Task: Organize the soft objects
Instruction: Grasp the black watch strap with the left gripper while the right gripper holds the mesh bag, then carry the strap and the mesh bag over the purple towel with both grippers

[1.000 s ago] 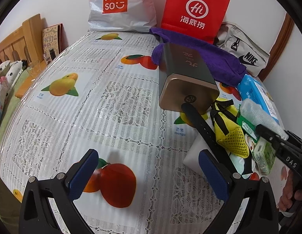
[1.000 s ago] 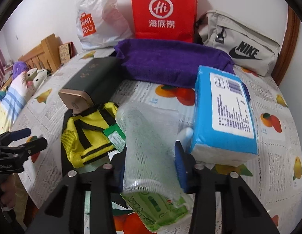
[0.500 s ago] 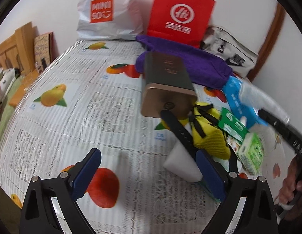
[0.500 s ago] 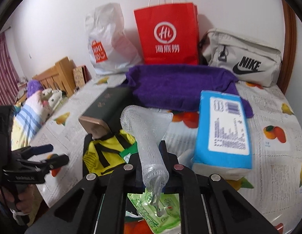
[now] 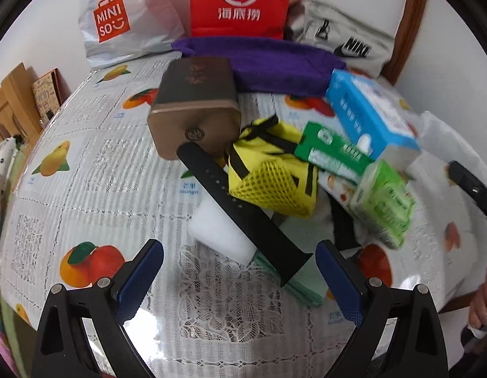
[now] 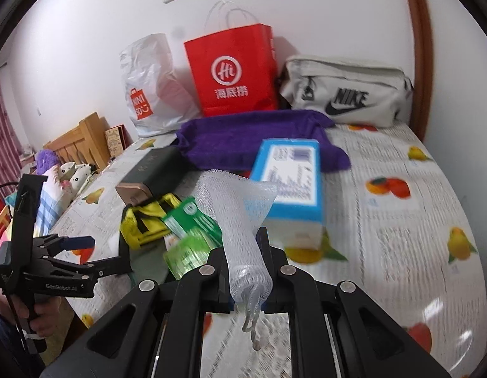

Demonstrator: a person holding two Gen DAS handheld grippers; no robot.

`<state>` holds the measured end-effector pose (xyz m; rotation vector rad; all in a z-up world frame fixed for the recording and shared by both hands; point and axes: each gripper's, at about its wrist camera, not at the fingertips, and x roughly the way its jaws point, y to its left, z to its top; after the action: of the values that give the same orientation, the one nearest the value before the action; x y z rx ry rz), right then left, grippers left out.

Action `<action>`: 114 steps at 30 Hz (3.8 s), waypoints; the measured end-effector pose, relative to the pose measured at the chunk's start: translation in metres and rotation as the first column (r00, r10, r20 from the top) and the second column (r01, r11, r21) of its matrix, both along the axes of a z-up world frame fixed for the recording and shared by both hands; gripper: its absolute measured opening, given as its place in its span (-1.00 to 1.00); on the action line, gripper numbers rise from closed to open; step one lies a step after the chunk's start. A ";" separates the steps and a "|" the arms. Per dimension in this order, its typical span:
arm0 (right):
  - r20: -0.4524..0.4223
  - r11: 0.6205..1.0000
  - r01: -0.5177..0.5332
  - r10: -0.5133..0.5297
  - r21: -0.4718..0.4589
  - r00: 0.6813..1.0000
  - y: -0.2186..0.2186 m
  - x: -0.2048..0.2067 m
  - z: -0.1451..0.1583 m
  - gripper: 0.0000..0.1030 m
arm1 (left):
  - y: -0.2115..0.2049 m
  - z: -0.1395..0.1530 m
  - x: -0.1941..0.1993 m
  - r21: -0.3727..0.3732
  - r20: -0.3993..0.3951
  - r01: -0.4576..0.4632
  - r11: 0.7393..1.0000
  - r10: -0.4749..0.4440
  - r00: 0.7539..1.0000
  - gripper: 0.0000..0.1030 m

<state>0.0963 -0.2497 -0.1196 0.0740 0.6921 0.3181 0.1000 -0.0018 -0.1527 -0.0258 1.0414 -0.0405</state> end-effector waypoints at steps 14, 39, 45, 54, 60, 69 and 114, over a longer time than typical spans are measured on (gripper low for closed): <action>-0.031 0.997 -0.005 0.008 0.082 1.000 -0.019 -0.010 -0.023 -0.80 | -0.002 -0.007 0.007 0.016 -0.080 -0.056 0.998 0.057 0.995 -0.04; -0.055 0.996 0.038 -0.034 0.080 0.998 -0.024 -0.015 -0.027 -0.80 | 0.051 -0.016 0.001 -0.052 -0.021 -0.047 0.998 0.046 0.999 -0.40; -0.092 0.996 0.068 -0.063 0.055 0.994 -0.031 -0.017 -0.038 -0.80 | 0.057 -0.020 0.009 -0.053 0.036 -0.040 0.998 0.042 0.999 -0.25; -0.130 0.995 0.097 -0.093 0.028 0.987 -0.035 -0.018 -0.050 -0.80 | 0.064 -0.019 0.010 -0.109 0.068 0.006 0.994 0.002 0.998 -0.62; -0.133 0.995 0.104 -0.101 0.012 0.986 -0.036 -0.018 -0.050 -0.80 | 0.075 -0.014 0.003 -0.099 0.079 -0.025 0.995 0.032 0.996 -0.62; -0.110 0.994 0.108 -0.106 0.009 0.988 -0.038 -0.025 -0.039 -0.80 | 0.076 0.004 -0.007 -0.096 0.100 -0.028 0.995 0.037 0.994 -0.63; -0.041 0.999 -0.025 0.024 -0.034 0.999 0.009 0.211 0.038 -0.80 | 0.055 0.074 0.212 -0.125 0.115 -0.031 0.992 0.046 0.992 -0.63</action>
<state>0.3069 -0.2405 -0.0817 0.0395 0.7385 0.3286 0.3120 0.0529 -0.0789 -0.1539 0.9191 -0.0702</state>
